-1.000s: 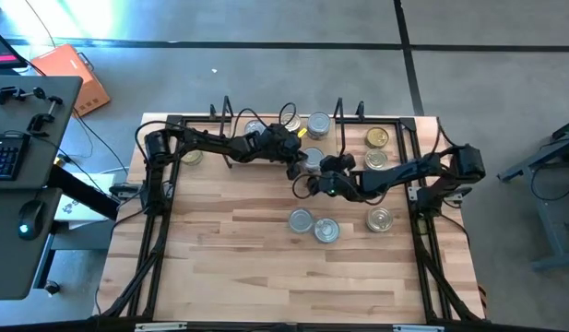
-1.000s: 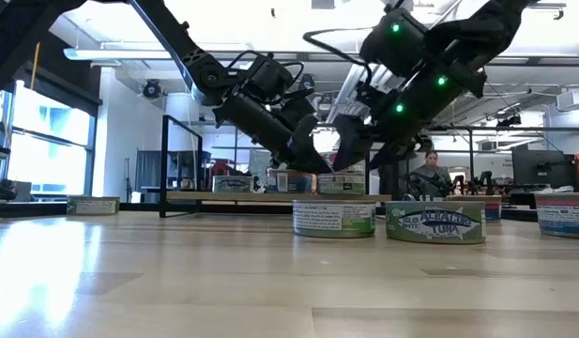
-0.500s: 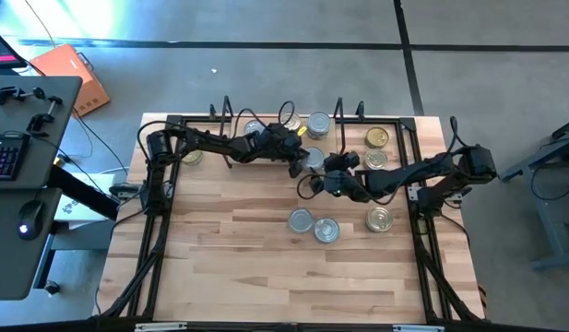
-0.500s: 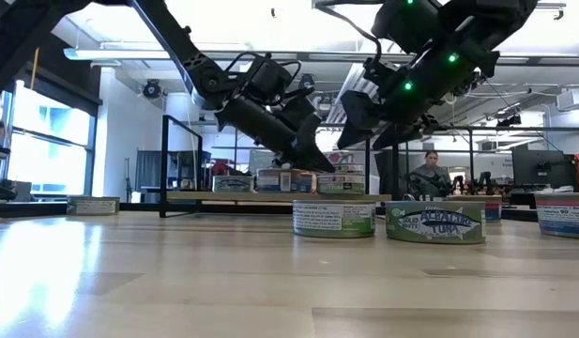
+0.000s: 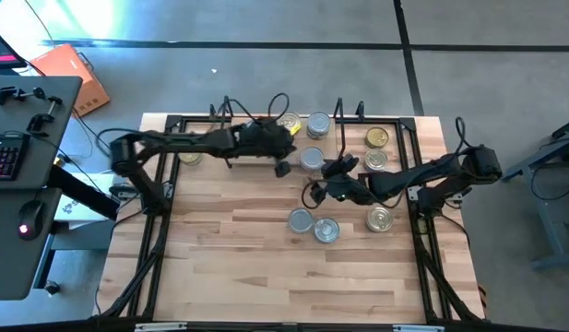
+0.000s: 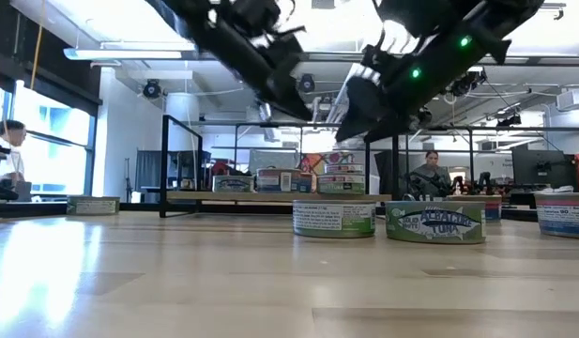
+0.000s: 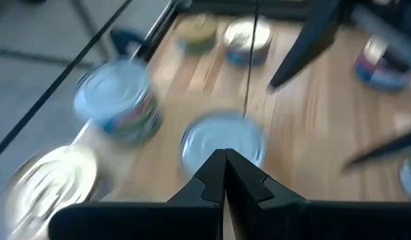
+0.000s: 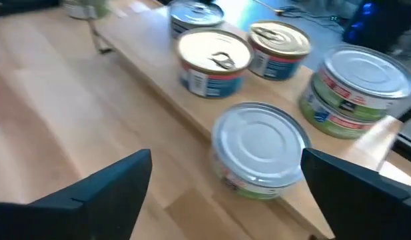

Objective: Stack canned seafood by type on shelf
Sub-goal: Adjust the tuna cans and the shelf

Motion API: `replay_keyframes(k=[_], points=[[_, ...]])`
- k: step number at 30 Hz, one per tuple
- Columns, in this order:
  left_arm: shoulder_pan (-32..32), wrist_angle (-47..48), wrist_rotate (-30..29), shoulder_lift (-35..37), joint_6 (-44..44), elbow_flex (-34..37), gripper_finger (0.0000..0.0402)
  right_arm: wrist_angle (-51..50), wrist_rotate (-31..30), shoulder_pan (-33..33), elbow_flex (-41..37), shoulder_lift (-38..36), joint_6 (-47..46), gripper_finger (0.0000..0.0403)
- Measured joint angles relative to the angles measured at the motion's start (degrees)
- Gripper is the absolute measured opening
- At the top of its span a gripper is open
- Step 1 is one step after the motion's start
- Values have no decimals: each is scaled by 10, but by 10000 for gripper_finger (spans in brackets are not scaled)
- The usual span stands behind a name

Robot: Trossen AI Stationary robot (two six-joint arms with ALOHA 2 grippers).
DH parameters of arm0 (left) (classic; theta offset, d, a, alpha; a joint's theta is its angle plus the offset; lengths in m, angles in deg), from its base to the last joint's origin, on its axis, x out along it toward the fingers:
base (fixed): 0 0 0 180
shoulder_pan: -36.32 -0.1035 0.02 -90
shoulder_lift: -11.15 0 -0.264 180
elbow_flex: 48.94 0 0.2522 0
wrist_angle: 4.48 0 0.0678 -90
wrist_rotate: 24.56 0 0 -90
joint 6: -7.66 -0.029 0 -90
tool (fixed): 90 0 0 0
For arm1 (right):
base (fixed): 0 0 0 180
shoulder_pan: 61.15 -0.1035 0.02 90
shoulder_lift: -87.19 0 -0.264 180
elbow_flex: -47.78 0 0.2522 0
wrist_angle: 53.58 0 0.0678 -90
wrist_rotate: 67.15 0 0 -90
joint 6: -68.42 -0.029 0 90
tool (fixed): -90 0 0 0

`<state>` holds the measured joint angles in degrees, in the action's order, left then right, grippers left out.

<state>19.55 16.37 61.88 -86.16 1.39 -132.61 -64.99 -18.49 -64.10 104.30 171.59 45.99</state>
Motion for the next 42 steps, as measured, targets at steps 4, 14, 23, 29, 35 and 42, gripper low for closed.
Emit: replay_keyframes(k=[4,14,23,29,35,42], points=[[0,122,-51,58,3,0,0,-5,39,-2,14,-12,-4,334],[-82,49,-59,20,37,67,0,-33,70,-8,54,-13,17,233],[-94,-30,-34,-63,41,68,0,-74,70,-21,64,-14,15,220],[-77,-52,-4,-67,56,68,0,-75,64,-27,64,-14,15,220],[-74,-68,-26,-66,58,70,0,-75,39,-31,64,-14,15,219],[-85,-70,-32,-58,56,53,0,-90,142,-3,63,0,1,219]])
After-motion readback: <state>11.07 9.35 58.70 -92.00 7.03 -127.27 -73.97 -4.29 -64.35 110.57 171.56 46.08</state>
